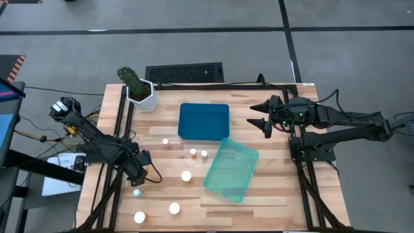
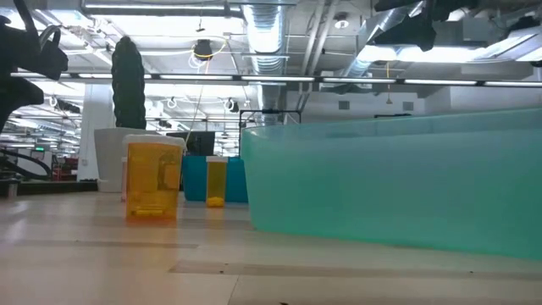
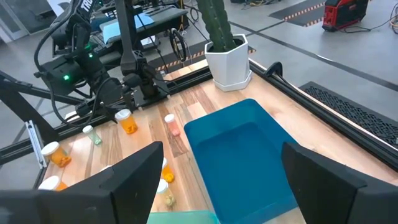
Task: Pick and place medicine bottles into bin by pill shape (circle, oval)
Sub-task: Put the large orange pill bottle into the blue bin
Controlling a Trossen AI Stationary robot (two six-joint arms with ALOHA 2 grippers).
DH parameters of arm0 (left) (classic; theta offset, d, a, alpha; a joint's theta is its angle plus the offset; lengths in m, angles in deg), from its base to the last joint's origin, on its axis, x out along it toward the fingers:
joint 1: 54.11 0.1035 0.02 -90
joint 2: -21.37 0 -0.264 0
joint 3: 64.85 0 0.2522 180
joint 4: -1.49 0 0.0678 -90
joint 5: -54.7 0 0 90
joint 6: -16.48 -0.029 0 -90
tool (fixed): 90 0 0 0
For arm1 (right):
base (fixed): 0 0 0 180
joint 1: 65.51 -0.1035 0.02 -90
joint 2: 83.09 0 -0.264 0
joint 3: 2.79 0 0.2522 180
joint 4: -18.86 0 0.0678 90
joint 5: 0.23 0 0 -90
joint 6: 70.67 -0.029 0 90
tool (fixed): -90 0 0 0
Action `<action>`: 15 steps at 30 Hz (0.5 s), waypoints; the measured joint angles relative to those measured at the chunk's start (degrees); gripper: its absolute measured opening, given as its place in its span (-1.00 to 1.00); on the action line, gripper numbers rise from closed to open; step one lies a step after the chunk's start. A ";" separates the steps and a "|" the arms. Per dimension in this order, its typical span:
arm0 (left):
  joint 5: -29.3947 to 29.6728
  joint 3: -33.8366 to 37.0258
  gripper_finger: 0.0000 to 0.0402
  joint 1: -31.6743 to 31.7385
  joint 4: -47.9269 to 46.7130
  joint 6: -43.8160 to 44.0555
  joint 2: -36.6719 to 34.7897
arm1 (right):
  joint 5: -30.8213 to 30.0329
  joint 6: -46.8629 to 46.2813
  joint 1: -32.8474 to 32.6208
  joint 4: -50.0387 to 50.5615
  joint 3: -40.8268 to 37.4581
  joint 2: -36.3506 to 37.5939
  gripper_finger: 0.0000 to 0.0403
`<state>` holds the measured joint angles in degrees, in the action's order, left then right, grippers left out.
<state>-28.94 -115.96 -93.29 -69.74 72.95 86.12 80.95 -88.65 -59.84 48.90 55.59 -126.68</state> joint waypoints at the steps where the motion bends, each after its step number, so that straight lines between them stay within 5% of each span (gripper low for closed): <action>1: -0.10 0.00 0.14 0.00 0.04 0.04 0.00 | -0.02 0.00 0.00 0.00 0.00 0.00 0.66; 15: -0.85 -2.54 0.06 1.44 1.59 2.76 -0.02 | -0.02 -0.02 0.00 0.00 0.00 0.00 0.66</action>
<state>-29.79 -118.50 -91.85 -68.15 75.71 86.10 80.93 -88.67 -59.84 48.90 55.59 -126.68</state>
